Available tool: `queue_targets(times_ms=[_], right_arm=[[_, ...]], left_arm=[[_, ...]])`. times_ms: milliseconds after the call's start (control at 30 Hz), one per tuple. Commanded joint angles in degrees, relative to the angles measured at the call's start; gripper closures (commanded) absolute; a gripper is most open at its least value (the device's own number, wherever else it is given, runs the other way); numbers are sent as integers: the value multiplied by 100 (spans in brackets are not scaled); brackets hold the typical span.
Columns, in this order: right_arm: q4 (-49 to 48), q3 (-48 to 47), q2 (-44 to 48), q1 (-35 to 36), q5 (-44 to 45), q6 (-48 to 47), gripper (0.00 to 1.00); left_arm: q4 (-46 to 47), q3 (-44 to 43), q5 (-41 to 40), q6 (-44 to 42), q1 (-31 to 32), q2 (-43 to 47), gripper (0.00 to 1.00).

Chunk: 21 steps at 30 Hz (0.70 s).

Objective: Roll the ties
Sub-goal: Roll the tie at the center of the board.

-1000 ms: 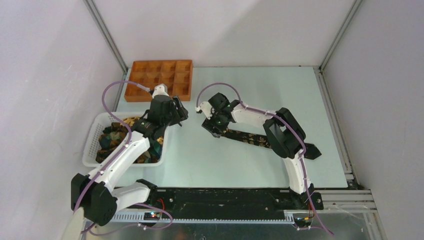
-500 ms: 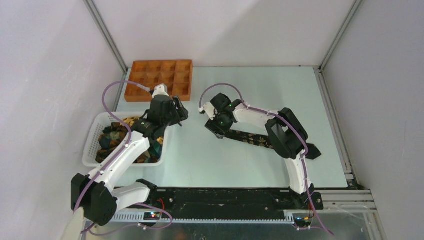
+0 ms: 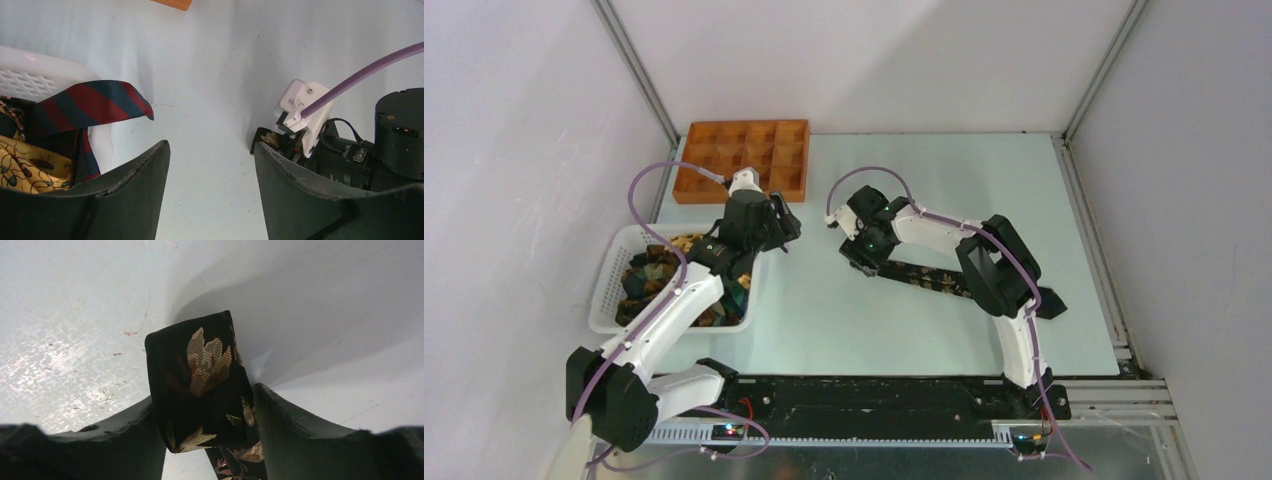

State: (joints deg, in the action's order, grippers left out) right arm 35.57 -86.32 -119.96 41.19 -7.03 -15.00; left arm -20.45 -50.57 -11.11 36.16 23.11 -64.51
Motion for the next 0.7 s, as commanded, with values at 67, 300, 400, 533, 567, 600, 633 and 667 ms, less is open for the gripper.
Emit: queue_targets(times_ms=[67, 300, 400, 533, 567, 600, 633, 667], right_arm=[[452, -30, -457, 58, 75, 9, 55], [551, -14, -526, 70, -26, 31, 100], [531, 5, -506, 93, -15, 33, 100], [441, 84, -462, 127, 118, 58, 58], [406, 104, -415, 146, 155, 68, 47], [345, 144, -388, 154, 161, 72, 43], [323, 152, -322, 159, 143, 95, 36], [274, 151, -280, 160, 124, 119, 32]], left_arm=[[197, -28, 57, 94, -52, 15, 31], [190, -23, 57, 93, -49, 15, 31], [187, -8, 41, 93, -52, 45, 31], [178, -7, 27, 93, -49, 52, 31], [174, -6, 29, 93, -52, 57, 31], [178, -10, 30, 93, -52, 60, 31], [170, -13, 19, 93, -48, 65, 31], [167, -10, 12, 93, -42, 76, 31]])
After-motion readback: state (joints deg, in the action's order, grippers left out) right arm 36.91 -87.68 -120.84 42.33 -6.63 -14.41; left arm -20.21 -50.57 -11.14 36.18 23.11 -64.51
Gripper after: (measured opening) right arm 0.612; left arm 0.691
